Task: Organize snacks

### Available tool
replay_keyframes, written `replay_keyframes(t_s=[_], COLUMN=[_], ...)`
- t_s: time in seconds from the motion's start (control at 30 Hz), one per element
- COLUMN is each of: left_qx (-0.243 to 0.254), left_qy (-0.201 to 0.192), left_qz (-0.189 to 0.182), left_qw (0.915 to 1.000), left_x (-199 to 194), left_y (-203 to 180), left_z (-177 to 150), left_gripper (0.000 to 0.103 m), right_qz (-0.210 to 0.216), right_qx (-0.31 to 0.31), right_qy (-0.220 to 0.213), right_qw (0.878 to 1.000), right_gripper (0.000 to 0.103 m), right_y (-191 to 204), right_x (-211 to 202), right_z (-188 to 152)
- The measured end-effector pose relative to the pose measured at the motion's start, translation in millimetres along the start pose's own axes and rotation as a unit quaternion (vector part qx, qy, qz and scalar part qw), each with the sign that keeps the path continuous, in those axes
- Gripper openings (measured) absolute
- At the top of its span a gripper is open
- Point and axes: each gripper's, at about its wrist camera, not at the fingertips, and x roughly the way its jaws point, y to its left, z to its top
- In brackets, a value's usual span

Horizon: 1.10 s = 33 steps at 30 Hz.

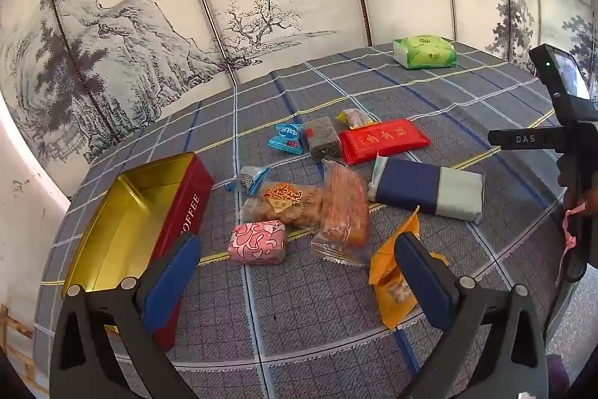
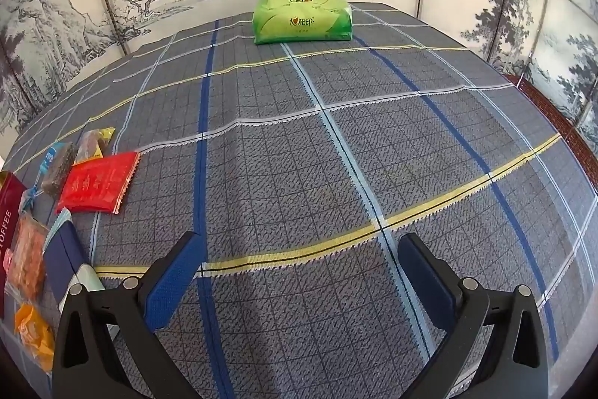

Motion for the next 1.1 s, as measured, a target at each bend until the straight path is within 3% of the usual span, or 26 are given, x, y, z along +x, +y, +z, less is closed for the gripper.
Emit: replay_keyframes(t_s=[0.4,0.8,1.1], left_qx=[0.033,0.038,0.087], left_qy=[0.020,0.031,0.048], left_qz=[-0.040,-0.049,-0.137], left_qw=[0.9984,0.9976,0.9856], left_x=[4.0,8.6,13.9], left_y=[-12.6,-13.1,-9.0], left_z=[-4.4,-7.4,-8.4], left_gripper=[0.103,0.103,0.103], right_qz=[0.000,0.002,0.003], right_qx=[0.000,0.001,0.001], right_qy=[0.001,0.002,0.003], right_qw=[1.000,1.000,1.000], right_gripper=[0.103,0.103,0.103], right_y=[-2.9,-5.5,-6.7], right_x=[0.9,1.2,1.2], right_z=[0.0,-0.5,-0.8])
